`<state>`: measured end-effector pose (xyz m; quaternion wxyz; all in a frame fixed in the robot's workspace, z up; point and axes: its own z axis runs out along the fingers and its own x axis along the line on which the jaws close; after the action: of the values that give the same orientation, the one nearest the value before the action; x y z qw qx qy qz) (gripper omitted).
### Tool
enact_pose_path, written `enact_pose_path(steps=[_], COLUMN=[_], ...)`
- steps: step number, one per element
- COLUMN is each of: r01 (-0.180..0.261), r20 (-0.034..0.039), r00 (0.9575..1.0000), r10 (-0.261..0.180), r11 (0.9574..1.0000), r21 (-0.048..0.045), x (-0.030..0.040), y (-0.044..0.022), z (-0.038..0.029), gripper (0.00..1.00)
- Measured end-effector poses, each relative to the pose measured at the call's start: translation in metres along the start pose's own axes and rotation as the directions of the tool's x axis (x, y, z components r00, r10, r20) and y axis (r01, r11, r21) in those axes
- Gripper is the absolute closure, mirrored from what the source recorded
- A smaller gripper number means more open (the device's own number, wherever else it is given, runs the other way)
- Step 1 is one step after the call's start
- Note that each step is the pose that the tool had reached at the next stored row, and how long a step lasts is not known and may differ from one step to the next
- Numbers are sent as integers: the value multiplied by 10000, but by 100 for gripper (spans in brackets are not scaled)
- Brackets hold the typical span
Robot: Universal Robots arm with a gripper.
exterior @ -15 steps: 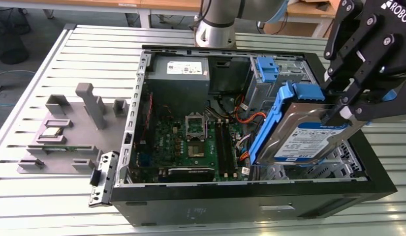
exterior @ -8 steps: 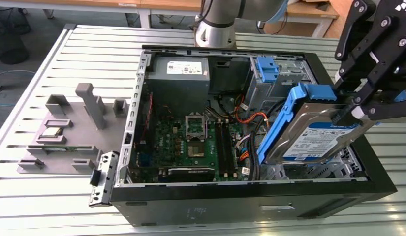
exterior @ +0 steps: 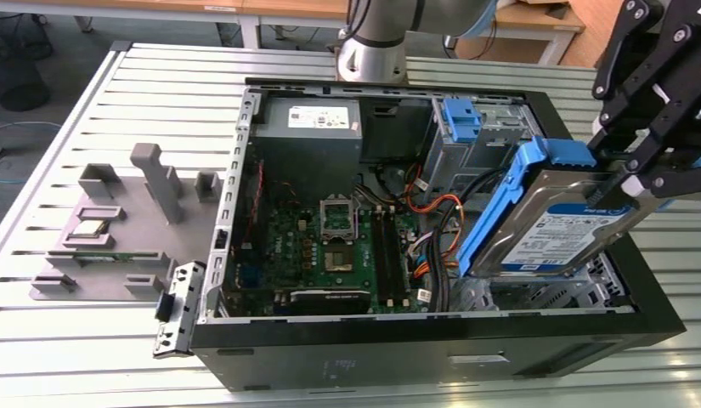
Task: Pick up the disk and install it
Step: 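Insert the disk into the insertion slot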
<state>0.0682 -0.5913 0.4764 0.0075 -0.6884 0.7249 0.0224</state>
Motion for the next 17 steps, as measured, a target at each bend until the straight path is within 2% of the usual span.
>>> enact_pose_path(steps=[5, 10, 14, 17], r01=[1, 0, 1, -3], r20=[0, 1, -2, -1], r00=[10000, 10000, 10000, 10000], r10=[-1, 0, -1, 3], r11=[10000, 10000, 10000, 10000], r21=[0, 0, 1, 1], x=[-43, -118, -129, -130], y=[-139, -209, -306, -337], z=[14, 39, 54, 76], gripper=[65, 65, 65, 65])
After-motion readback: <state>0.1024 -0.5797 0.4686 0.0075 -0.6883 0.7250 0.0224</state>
